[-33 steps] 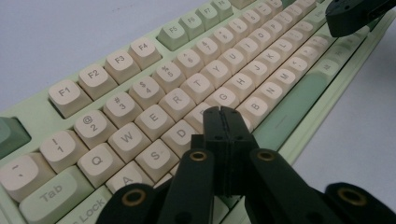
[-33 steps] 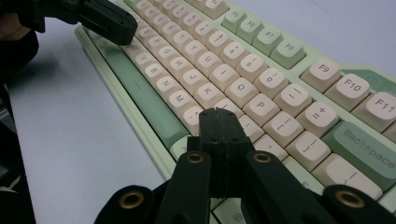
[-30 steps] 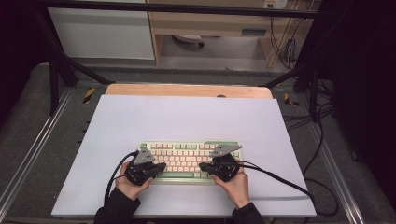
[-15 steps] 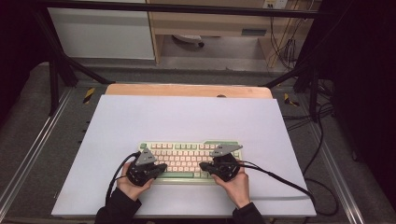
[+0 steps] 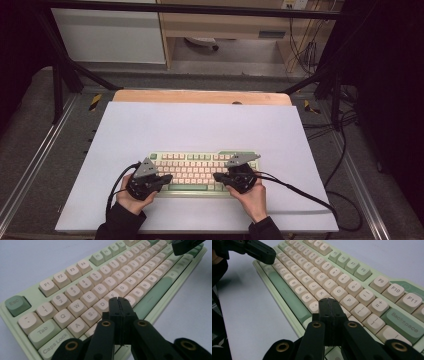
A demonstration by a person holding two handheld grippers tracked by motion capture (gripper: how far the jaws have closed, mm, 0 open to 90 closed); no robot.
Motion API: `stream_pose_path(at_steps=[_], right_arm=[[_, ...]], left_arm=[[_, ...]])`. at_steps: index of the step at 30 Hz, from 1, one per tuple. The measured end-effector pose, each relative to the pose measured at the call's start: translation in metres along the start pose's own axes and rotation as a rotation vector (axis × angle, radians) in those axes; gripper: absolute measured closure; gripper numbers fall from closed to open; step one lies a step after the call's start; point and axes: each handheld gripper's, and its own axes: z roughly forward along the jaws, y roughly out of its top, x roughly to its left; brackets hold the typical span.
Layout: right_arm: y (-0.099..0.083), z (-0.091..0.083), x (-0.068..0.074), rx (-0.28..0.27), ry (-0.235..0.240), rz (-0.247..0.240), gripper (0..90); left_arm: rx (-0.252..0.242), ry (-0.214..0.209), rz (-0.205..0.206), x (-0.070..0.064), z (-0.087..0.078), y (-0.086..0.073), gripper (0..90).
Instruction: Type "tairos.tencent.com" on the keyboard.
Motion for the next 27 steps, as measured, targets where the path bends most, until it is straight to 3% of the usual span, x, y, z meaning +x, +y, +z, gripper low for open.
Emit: stream_pose_path(at_steps=[12, 27], right_arm=[[0.006, 0.004, -0.005, -0.017, -0.019, 0.027, 90.0], [0.025, 0.028, -0.005, 0.008, -0.037, 0.028, 90.0]], left_arm=[[-0.012, 0.011, -0.017, 0.010, -0.014, -0.009, 90.0], [-0.026, 0.022, -0.040, 0.021, -0.025, -0.017, 89.9]])
